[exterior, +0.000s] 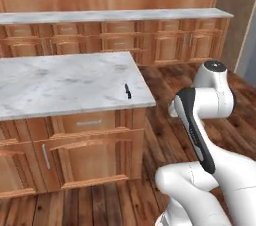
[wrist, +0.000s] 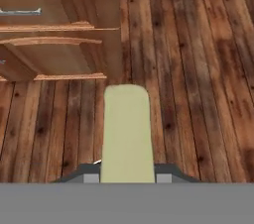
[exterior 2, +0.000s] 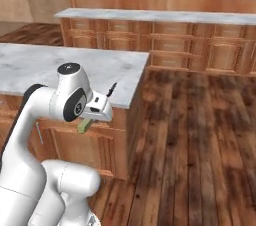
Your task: Retrieve the butter from the fridge and place it on a plate on the dining table. Then retrieve the butter knife by the fridge and place it near the plate.
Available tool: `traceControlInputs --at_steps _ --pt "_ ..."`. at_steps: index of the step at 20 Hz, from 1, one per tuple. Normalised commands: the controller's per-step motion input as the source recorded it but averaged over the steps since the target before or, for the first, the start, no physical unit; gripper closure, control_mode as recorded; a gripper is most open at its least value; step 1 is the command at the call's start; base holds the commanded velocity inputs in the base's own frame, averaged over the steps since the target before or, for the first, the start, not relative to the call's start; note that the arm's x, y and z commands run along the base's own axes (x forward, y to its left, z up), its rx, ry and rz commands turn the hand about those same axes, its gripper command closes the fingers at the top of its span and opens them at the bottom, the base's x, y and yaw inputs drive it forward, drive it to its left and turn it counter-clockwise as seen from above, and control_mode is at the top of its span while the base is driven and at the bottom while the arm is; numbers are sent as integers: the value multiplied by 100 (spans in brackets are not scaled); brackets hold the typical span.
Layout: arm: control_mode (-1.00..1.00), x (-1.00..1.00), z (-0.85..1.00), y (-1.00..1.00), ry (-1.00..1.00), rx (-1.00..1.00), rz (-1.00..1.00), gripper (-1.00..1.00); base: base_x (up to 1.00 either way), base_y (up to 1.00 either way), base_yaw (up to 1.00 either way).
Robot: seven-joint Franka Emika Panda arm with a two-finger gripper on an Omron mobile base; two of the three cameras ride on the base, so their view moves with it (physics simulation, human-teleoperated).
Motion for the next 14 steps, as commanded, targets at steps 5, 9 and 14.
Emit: traceControlInputs --at_steps 5,9,14 --pt "100 0 0 0 0 0 0 100 0 92 36" --pt "100 0 0 0 0 0 0 100 18 100 4" --pt "100 0 0 0 0 0 0 100 20 100 3"
